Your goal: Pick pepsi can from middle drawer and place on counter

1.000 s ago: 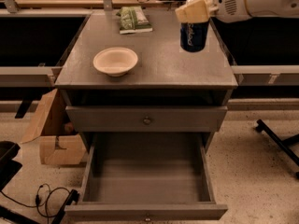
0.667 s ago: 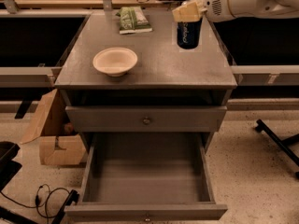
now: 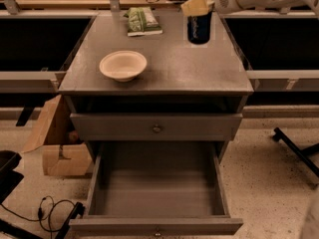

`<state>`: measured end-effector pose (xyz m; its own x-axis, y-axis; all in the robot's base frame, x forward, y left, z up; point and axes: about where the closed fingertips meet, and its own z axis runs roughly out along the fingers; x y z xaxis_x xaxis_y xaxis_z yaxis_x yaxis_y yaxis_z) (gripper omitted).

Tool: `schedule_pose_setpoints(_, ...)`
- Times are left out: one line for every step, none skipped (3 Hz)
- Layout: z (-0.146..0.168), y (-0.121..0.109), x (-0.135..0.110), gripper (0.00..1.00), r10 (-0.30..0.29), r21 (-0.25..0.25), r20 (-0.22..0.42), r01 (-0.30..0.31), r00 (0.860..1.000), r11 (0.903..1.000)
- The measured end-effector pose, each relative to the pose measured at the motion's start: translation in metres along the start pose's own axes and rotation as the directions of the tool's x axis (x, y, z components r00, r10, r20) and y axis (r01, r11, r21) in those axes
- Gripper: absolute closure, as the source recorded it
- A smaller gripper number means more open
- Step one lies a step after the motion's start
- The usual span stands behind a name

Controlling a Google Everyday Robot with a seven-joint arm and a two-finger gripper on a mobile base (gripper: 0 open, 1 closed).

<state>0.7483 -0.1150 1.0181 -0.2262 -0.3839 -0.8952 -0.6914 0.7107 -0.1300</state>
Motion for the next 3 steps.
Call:
schedule_pose_setpoints(0.033,-0.038,-0.008,1.00,0.029,0.039,-0.005,-0.028,1.000,0.9989)
schedule_pose_setpoints(0.059,-0.073,-0.008,1.00,0.073,0.074,0.021,-0.074,0.997,0.9945)
schedule_pose_setpoints(0.077,-0.098,-0.003,1.00,0.124,0.094,0.070,-0.130,0.990,0.9870)
